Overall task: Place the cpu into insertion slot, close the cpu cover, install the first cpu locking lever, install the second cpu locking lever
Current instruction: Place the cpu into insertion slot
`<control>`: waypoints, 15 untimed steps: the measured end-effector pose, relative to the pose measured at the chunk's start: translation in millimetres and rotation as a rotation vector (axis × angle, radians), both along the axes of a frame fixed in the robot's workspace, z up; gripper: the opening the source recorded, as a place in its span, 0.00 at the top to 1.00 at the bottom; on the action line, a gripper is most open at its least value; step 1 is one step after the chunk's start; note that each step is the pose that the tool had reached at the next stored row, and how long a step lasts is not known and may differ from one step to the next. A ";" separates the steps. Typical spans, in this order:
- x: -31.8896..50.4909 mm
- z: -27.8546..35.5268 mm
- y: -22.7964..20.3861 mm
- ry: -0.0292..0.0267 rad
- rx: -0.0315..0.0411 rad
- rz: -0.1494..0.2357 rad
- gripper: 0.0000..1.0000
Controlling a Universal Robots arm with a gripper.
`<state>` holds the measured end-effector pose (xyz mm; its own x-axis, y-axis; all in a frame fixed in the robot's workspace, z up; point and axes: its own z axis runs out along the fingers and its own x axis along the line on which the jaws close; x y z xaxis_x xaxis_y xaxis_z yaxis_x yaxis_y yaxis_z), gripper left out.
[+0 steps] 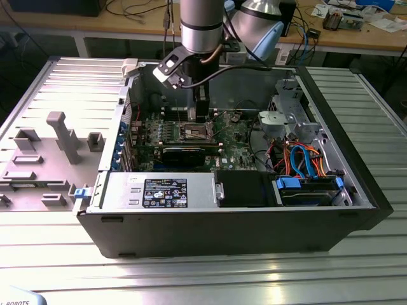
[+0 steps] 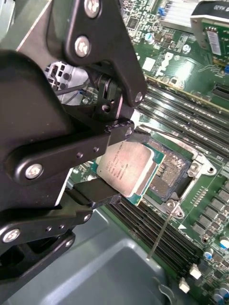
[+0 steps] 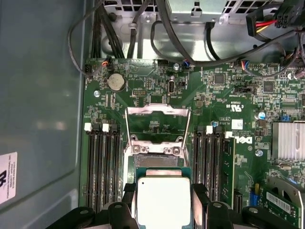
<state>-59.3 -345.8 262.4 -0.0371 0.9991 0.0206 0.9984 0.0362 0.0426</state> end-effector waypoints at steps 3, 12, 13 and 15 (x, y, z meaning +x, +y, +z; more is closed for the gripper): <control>-0.1 -0.9 0.0 -0.0001 0.0001 0.001 0.45; -6.8 -9.4 0.1 -0.0001 0.0000 0.004 0.45; -6.9 -10.4 0.1 0.0000 0.0000 0.004 0.45; -7.2 -12.6 0.2 0.0000 0.0000 0.004 0.45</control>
<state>-66.5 -345.6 249.8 -0.0412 0.9989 0.0205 0.9983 0.0403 0.0426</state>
